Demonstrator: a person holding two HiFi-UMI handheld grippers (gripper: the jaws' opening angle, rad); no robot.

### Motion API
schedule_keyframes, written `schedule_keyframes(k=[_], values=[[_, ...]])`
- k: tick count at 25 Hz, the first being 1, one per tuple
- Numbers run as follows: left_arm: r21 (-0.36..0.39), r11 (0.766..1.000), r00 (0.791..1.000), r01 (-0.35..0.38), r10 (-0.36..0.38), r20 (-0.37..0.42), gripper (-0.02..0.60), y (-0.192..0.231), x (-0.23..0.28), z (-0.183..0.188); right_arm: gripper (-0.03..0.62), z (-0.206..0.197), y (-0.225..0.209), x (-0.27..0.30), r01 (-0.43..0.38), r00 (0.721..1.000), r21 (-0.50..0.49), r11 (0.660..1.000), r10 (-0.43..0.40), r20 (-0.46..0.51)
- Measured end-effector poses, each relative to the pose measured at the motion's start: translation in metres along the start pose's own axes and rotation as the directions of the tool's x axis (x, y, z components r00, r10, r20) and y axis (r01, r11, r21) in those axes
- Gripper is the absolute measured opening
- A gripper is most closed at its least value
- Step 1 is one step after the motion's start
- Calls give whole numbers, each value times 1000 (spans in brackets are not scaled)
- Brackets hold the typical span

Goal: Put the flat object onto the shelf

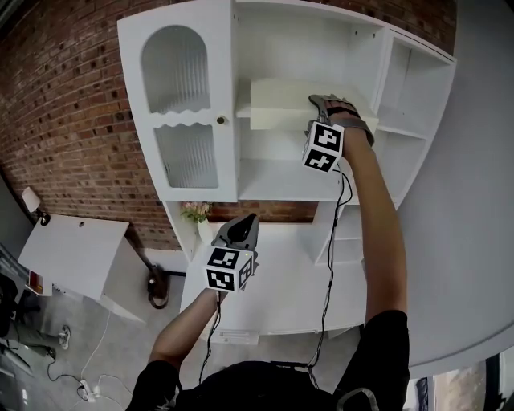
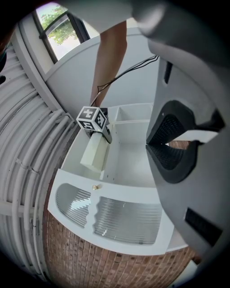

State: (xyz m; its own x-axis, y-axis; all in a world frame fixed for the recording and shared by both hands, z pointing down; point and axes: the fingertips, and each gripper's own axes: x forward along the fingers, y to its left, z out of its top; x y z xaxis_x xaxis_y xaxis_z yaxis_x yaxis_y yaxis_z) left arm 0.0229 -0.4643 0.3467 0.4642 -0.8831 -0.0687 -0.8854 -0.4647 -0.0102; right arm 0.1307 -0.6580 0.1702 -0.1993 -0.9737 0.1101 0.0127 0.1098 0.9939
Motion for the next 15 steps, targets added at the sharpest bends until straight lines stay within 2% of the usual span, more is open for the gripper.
schedule_keyframes(k=[6, 12, 15], values=[[-19, 1000, 1000, 12, -11, 5, 9, 1, 14, 3, 383, 10, -1, 37, -68, 998, -1, 998, 68, -16], [-34, 999, 1000, 4, -4, -9, 9, 12, 27, -7, 406, 8, 2, 70, -92, 994, -19, 996, 91, -53], [-50, 999, 1000, -7, 7, -14, 9, 19, 29, -12, 413, 8, 3, 86, -79, 994, -44, 996, 76, -75]])
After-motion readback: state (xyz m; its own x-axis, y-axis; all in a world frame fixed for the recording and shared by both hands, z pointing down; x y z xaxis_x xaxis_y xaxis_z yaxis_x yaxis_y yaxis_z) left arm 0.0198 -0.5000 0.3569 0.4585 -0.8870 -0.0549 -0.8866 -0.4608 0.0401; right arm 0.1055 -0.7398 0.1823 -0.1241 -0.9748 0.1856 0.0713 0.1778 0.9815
